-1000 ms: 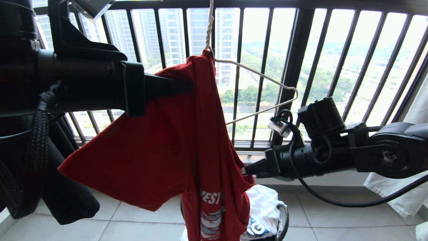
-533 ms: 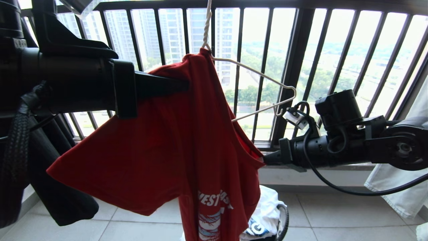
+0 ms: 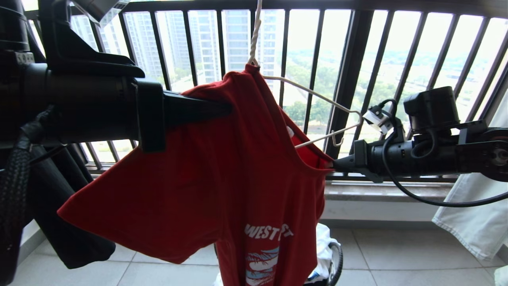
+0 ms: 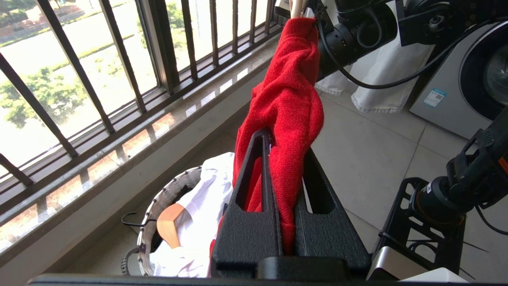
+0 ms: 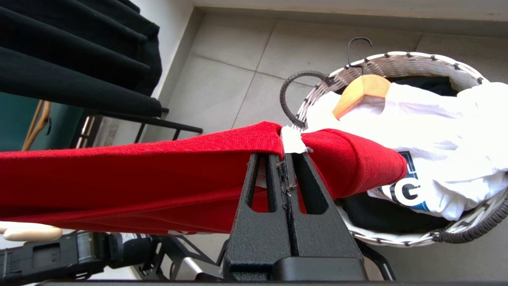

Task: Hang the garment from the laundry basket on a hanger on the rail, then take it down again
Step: Hang the clothes on the clothes rack

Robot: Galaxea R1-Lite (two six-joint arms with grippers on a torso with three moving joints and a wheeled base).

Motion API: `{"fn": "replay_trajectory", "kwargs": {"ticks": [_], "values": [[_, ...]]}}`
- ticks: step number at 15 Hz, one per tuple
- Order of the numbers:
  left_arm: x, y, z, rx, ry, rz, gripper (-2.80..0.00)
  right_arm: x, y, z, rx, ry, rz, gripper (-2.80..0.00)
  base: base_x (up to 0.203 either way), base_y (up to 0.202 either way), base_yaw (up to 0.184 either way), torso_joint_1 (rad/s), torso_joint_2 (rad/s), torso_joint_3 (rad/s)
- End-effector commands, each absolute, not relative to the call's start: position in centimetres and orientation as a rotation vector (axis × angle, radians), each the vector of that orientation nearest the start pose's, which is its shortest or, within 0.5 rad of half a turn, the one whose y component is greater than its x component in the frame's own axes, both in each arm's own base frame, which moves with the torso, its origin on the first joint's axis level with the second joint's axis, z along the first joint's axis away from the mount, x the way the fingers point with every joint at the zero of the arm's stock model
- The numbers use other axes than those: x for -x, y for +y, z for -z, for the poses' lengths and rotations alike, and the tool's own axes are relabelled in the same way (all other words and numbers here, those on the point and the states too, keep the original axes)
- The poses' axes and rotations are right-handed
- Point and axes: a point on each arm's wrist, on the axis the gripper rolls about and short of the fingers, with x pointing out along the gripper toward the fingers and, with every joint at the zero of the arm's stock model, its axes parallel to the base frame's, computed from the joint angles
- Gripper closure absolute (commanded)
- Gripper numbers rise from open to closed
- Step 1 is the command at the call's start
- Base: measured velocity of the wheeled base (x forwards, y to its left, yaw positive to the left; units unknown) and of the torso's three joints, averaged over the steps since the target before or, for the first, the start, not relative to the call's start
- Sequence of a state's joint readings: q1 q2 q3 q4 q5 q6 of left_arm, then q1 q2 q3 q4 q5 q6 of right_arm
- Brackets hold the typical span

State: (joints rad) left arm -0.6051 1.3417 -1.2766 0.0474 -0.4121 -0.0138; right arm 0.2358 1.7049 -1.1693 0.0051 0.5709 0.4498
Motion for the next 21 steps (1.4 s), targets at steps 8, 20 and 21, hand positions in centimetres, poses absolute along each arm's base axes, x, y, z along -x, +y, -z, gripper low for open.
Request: {"fn": "replay_trajectory", "kwargs": {"ticks": [8, 20, 21], "values": [[-17.5, -13.3, -33.9, -0.006, 0.148, 1.019, 0.0, -30.6, 5.6, -25.3, -0.546, 0.736, -0.551, 0.0, 0.0, 0.0, 0.0, 0.0, 0.0, 0.0], [-17.8, -14.1, -33.1, -0.046, 0.161, 1.042, 0.0, -29.7, 5.2, -30.9, -0.573, 0.924, -0.462, 0.0, 0.0, 0.0, 0.0, 0.0, 0.0, 0.0], [-17.9, -14.2, -33.0, -0.05, 0.164, 1.043, 0.0, -29.8, 5.1, -31.1, -0.576, 0.933, -0.454, 0.0, 0.0, 0.0, 0.0, 0.0, 0.0, 0.0]]}}
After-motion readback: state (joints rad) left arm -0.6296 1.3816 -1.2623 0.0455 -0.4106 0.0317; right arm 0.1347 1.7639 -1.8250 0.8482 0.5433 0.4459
